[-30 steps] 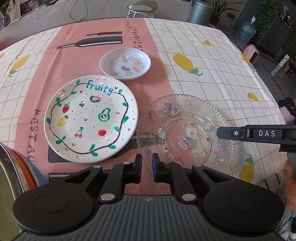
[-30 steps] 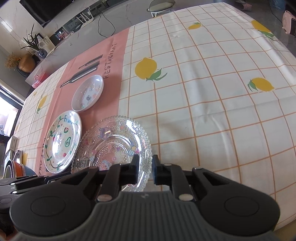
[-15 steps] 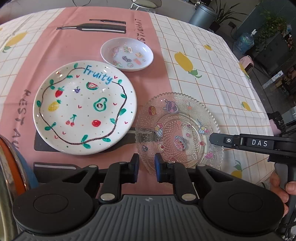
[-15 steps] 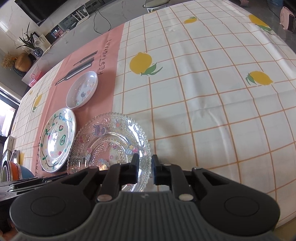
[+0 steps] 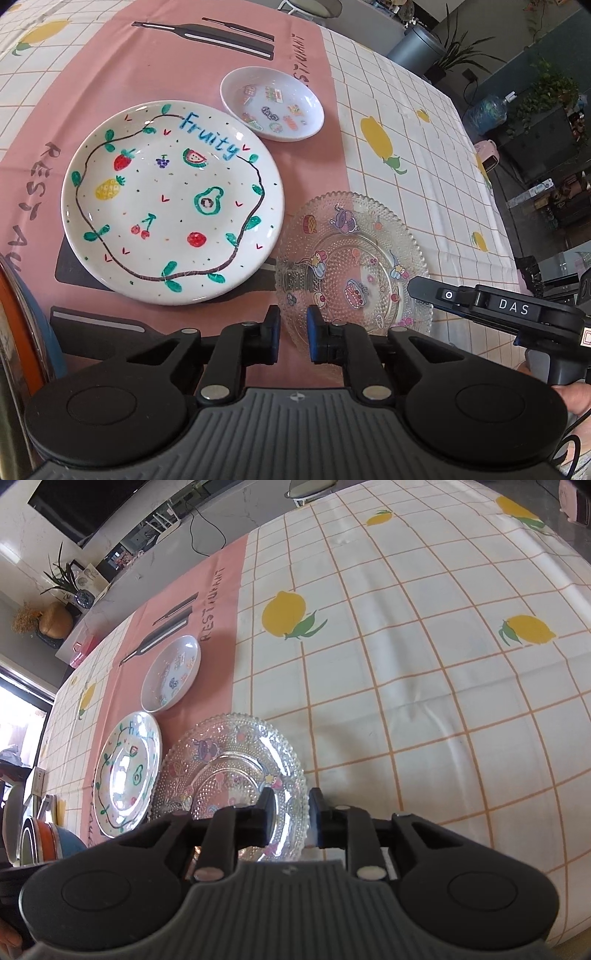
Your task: Organize plates and bowls
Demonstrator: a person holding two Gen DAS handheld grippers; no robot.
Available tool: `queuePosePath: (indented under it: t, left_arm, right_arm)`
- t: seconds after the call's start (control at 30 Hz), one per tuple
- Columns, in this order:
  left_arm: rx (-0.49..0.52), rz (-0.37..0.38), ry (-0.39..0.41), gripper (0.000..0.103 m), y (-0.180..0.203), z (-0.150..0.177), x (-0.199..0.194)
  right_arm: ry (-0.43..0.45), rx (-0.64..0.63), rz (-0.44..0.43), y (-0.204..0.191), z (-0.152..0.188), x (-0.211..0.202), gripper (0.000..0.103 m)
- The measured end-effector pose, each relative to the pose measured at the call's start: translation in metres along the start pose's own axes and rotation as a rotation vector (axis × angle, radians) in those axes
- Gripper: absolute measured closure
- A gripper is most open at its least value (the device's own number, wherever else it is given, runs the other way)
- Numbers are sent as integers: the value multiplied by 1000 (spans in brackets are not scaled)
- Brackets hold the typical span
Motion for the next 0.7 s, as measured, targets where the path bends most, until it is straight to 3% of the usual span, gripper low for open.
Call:
queuePosePath:
  t: [0.17, 0.47, 0.7]
  left_arm:
    - [63, 22, 18, 88, 13, 2, -10]
    - [85, -26, -34, 87, 14, 11, -26]
    - [93, -22, -96, 85, 8, 22, -39]
  right_arm:
    - [19, 4, 22, 2, 1, -5, 87]
    - [40, -42, -5, -7, 10, -21, 87]
    - [44, -112, -4, -25, 25, -29, 87]
Point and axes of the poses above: each gripper's, at about its wrist camera, not at the fingertips, and x roughly the way its jaws point, y to its right, z to its underside, the point moved 2 cm from there along x, roughly the way its jaws point, and after that the axes turned 13 degrees about z, right-handed, at the moved point
